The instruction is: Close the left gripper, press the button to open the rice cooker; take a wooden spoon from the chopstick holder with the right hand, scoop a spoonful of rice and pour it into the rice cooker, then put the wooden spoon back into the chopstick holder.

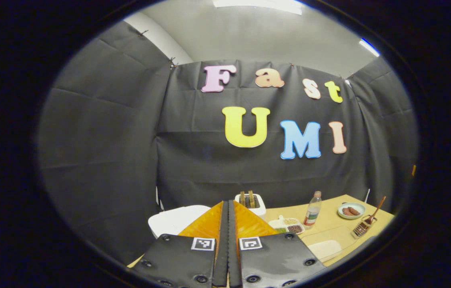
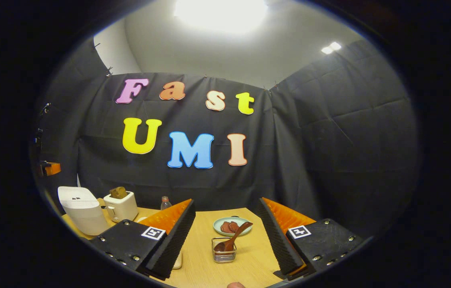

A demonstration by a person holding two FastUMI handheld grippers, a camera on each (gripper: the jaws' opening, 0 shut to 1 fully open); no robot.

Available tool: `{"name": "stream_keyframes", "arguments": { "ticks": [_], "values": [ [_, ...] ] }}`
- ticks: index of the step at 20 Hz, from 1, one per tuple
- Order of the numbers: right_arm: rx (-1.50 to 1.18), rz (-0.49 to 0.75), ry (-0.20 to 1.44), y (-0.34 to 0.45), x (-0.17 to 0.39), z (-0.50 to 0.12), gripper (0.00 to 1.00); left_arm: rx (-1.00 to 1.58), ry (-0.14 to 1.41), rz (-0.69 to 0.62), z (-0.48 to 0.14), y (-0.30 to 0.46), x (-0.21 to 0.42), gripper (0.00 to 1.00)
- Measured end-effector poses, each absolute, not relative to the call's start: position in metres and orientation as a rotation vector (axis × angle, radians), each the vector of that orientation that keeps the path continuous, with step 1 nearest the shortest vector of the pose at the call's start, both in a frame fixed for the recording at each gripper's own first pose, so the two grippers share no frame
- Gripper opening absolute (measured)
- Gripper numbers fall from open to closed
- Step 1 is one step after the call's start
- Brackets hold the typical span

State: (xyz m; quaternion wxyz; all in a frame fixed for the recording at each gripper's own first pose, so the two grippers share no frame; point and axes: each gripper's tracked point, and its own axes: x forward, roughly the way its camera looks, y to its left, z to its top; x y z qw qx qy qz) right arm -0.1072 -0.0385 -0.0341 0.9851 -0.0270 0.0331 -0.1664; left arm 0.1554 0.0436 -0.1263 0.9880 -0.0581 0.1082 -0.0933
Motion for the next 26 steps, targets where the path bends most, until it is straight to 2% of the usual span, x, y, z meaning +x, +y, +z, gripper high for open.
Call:
{"name": "stream_keyframes", "arguments": {
  "ticks": [8,15,23,26],
  "values": [
    [-0.061,-0.465,0.106,-0.066,-0.145,-0.039,0.96,-0.153,0.381,-0.191,-0.216,0.041,0.198,0.08],
    [-0.089,-0.488,0.129,-0.072,-0.153,-0.042,0.95,-0.162,0.508,-0.18,-0.278,0.035,0.209,0.08],
    [-0.079,-0.468,0.124,-0.071,-0.146,-0.043,0.95,-0.137,0.534,-0.169,-0.283,0.031,0.209,0.09],
    [-0.067,-0.447,0.118,-0.07,-0.141,-0.045,0.96,-0.092,0.492,-0.156,-0.264,0.035,0.213,0.08]
  ]
}}
